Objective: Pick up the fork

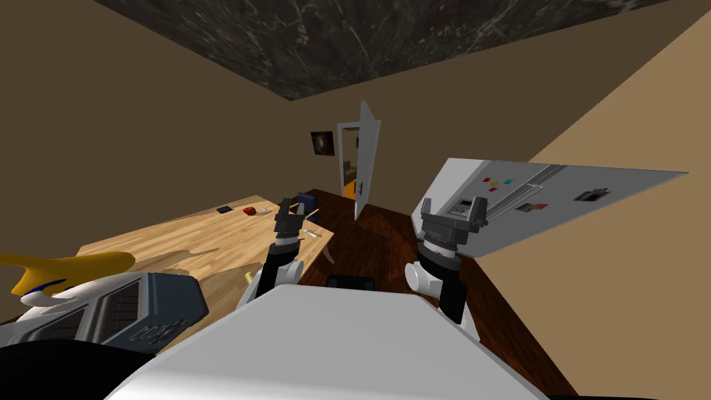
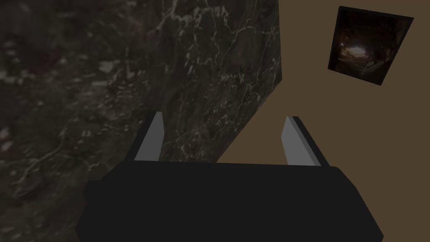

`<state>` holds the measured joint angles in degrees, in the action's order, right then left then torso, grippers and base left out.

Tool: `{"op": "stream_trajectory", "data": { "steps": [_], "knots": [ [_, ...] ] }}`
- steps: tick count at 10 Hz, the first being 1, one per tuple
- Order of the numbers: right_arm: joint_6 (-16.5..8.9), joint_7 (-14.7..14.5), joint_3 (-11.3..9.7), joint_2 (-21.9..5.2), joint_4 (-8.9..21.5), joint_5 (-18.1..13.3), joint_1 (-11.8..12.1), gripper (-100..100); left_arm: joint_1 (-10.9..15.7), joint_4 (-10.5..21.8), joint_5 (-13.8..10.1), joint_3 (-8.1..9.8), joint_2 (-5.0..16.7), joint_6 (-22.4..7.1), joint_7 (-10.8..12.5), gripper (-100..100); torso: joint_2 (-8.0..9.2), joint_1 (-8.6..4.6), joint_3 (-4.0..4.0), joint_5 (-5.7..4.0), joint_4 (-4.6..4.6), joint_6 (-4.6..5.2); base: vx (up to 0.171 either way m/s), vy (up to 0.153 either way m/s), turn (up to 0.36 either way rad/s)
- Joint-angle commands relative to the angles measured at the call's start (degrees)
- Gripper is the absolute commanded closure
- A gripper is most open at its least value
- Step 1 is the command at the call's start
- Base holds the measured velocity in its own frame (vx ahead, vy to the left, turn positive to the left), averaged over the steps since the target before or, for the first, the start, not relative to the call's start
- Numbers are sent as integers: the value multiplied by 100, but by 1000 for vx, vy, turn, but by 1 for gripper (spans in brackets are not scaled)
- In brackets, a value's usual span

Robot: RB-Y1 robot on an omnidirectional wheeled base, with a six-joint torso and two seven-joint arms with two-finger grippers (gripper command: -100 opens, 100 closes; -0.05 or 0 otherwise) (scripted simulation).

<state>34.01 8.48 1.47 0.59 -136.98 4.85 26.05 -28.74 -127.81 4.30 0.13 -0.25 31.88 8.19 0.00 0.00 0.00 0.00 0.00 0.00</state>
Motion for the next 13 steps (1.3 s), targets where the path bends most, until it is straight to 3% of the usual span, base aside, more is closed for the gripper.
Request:
{"op": "stream_trajectory", "data": {
  "steps": [1,6,7,13],
  "knots": [
    [0,0,0,0,0,0,0,0,73,157,6,9,233,-101,9,-100,0,0,0,0,0,0,-17,-3,-47],
    [0,0,0,0,0,0,-1,0,434,883,-5,55,817,-626,6,-100,16,-3,9,-1,3,1,-43,-14,-67],
    [0,0,0,0,0,0,-1,0,434,883,-5,55,817,-626,6,-100,19,-3,11,-1,4,0,-31,-9,-17],
    [0,0,0,0,0,0,0,0,1014,1948,-125,118,1414,-1490,-110,-100,12,-1,7,0,3,0,-36,-14,-77]
  ]
}}
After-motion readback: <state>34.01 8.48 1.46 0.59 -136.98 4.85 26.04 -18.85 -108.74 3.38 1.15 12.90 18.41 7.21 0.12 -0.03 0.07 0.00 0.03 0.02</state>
